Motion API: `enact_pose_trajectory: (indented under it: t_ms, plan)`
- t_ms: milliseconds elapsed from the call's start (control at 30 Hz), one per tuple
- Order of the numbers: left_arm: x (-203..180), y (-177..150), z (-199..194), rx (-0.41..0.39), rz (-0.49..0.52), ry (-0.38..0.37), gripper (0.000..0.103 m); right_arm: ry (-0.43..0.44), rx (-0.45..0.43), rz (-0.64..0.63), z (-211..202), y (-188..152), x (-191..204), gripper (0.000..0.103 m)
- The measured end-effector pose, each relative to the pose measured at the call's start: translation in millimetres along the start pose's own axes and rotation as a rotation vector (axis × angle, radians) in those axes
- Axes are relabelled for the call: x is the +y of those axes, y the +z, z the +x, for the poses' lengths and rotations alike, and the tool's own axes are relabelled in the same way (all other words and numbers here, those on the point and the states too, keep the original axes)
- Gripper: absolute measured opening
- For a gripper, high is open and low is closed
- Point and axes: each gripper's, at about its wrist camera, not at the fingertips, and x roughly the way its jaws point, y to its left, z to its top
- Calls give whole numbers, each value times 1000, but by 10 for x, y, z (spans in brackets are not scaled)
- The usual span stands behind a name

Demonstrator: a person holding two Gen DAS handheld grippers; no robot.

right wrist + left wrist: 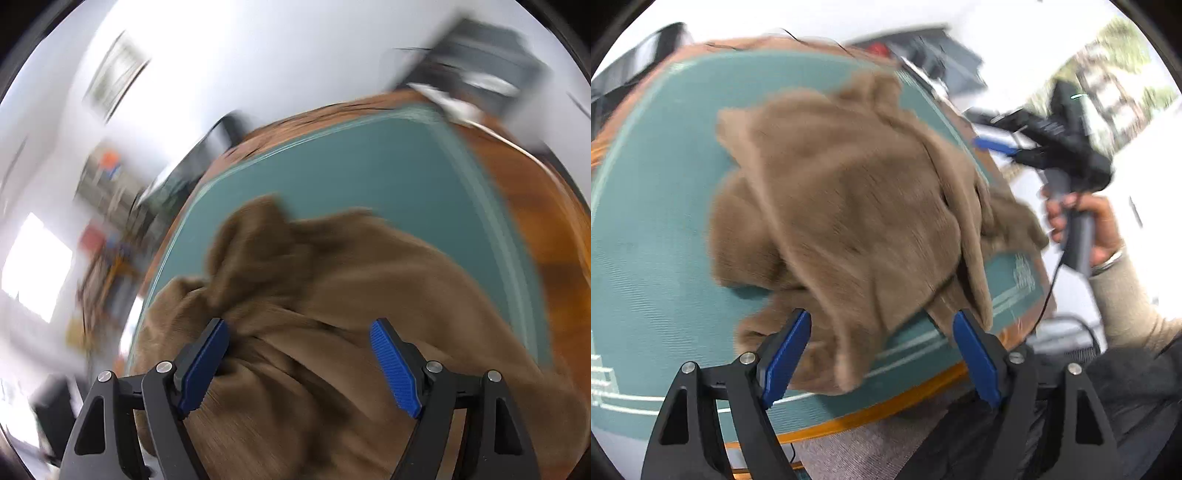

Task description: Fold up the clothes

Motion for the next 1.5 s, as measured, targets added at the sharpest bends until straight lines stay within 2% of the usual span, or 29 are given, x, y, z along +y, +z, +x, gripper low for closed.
enact_pose_trajectory:
  t_ms: [100,167,233,267,333,367,433,500,533,633,733,833,933,1167,1400,1467,1500]
  plan:
    - [135,108,-274,-95,-66,33,83,26,74,-55,478,123,316,81]
    - [207,182,-447,-155,-103,61,83,33,136,-82,756,102,491,81]
    - [284,258,-596,-209,-139,88,83,89,201,-149,916,-32,720,81]
    - [335,298,-657,-226,-156,98,83,157,241,-183,985,-128,834,81]
    - [429,376,-737,-254,-188,115,83,401,396,-236,1062,-456,1068,81]
    - [487,412,-764,-260,-197,119,83,483,453,-282,1025,-626,1146,81]
    - [598,491,-787,-259,-205,126,83,637,560,-379,934,-967,1293,89]
    - [670,588,-758,-255,-205,134,83,643,599,-581,680,-1341,1384,94]
    - [693,641,-727,-251,-203,138,83,646,614,-631,582,-1457,1365,95]
    - [760,788,-589,-242,-204,124,84,687,662,-549,426,-1554,1107,95]
    - [901,908,-362,-199,-258,28,84,702,655,-397,366,-1532,770,95]
    - [913,1046,-93,-138,-302,-49,84,685,622,-328,342,-1561,629,95]
    - [724,1200,47,-106,-252,-88,84,646,593,-323,292,-1661,657,95]
    - [221,1602,505,31,-35,-94,87,626,549,-300,296,-1723,633,96]
    - [143,1670,1188,251,-6,-184,86,628,510,-290,232,-1779,534,96]
    - [78,1613,1260,264,3,-186,87,628,499,-286,213,-1796,506,96]
    - [59,1591,1262,261,2,-174,82,628,493,-285,204,-1804,492,96]
